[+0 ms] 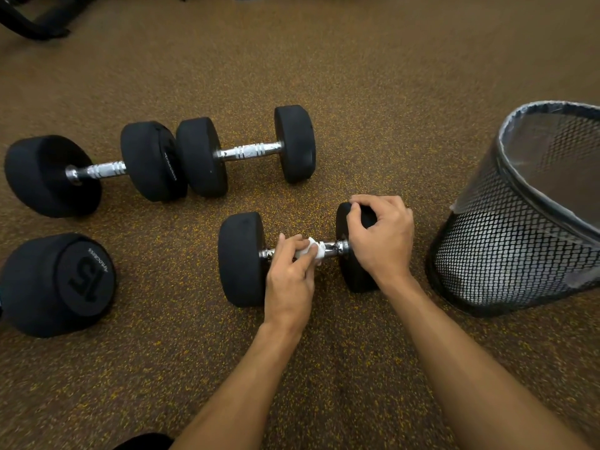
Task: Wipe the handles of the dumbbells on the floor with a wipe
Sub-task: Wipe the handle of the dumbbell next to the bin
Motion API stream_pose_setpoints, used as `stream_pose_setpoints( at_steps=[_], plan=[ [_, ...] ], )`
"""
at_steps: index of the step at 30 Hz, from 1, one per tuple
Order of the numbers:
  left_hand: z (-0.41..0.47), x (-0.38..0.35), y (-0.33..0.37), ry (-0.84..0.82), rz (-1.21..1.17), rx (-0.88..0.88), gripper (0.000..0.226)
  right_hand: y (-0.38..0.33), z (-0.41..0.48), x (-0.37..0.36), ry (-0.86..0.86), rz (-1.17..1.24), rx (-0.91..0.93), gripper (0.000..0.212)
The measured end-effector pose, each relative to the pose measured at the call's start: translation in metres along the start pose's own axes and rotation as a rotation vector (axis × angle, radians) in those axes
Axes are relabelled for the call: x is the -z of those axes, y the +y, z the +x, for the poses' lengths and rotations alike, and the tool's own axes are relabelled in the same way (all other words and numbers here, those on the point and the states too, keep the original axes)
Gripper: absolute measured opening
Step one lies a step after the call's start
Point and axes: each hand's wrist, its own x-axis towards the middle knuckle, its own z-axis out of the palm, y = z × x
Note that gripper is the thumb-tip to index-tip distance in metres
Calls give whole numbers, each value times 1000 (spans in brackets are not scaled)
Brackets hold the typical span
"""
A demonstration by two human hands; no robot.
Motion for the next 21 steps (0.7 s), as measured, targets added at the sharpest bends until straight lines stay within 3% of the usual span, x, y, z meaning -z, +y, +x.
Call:
stream_pose_setpoints(
  at_steps=[15,21],
  plan=[
    [10,-11,7,-54,52,-45,21,-1,0,0,-10,0,9,21],
    [6,-6,3,14,20,-4,18,0,1,-1,9,5,5,19]
  ],
)
